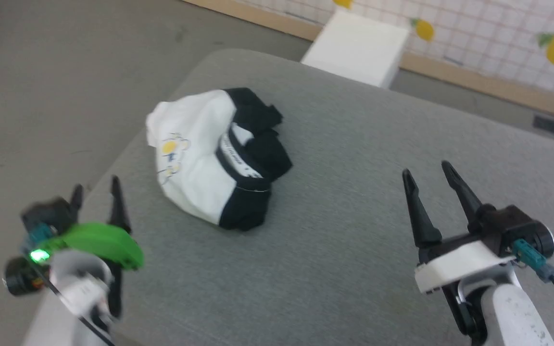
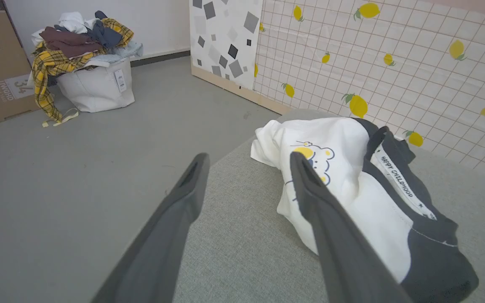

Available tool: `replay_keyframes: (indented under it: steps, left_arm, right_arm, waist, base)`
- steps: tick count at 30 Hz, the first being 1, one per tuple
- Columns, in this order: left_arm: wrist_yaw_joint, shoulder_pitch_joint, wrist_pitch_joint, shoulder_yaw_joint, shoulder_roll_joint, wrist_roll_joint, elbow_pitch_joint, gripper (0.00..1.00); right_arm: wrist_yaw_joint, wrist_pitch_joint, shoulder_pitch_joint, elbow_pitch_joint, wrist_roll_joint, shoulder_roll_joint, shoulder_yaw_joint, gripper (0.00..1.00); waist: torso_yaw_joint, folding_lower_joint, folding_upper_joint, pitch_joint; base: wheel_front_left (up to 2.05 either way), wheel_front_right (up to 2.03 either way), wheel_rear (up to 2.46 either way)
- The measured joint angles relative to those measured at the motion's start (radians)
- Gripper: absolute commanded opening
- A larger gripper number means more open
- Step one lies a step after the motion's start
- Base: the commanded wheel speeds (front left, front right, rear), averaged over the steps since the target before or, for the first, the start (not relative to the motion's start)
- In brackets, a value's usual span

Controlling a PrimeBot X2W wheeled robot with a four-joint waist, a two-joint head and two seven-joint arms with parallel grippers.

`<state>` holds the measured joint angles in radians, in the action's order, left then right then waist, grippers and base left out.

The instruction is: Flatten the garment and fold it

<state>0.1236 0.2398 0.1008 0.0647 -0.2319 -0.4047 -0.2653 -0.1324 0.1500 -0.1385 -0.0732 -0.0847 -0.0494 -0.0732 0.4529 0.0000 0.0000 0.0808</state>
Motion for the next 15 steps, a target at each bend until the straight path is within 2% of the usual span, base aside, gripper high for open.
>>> replay_keyframes:
  steps: [9,15]
  left_arm:
    - [-0.022,0.161,-0.241,-0.087,-0.072,-0.148,-0.096,1.0]
    - [0.007,0.196,-0.446,-0.151,-0.125,-0.245,-0.155,1.0]
  right_arm:
    - [0.0,0.018,-0.066,0.0,0.001,0.0,-0.01,1.0]
    - [0.0,0.04,-0.11,-0.009,-0.011,0.0,-0.013,1.0]
  waist:
    - [-0.155,0.0,0.0,0.115]
    - [-0.255,0.0001,0.0,0.225]
  base:
    - [0.0,0.0,0.0]
    - [0.0,0.0,0.0]
